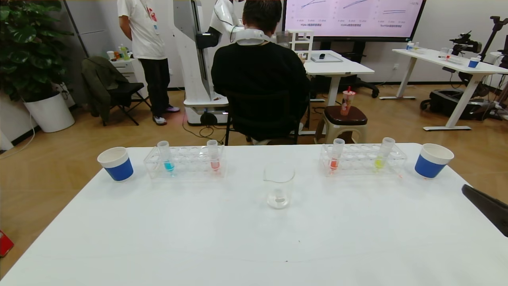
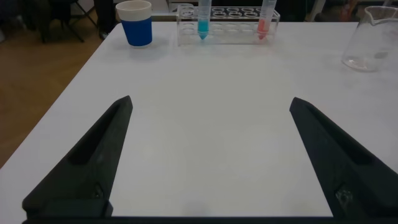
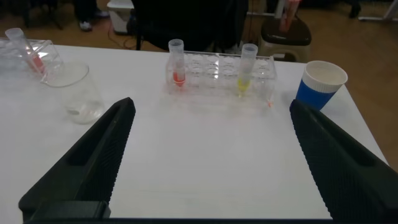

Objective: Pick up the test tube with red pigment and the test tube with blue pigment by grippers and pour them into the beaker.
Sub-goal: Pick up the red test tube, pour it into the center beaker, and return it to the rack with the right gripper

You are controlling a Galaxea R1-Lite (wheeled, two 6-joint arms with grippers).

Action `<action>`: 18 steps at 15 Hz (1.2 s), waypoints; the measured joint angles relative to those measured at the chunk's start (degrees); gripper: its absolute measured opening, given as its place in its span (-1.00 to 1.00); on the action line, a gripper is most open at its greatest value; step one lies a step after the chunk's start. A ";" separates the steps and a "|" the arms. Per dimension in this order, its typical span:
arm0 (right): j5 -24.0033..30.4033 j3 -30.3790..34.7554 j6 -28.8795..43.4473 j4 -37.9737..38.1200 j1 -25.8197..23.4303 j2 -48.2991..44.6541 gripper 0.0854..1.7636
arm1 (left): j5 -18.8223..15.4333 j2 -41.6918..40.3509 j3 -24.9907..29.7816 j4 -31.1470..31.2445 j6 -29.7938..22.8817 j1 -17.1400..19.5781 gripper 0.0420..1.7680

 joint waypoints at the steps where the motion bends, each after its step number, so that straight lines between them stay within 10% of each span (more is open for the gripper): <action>1: -0.15 -1.54 0.00 -1.23 0.55 3.54 0.97 | 0.00 0.00 0.00 0.00 0.00 0.00 1.00; 11: -2.91 -7.85 1.52 -30.26 4.38 39.52 0.97 | 0.02 0.00 0.00 0.00 0.00 -0.02 1.00; 18: -3.02 -14.17 2.93 -35.77 7.83 55.91 0.97 | 0.00 0.00 0.00 0.00 0.00 -0.02 1.00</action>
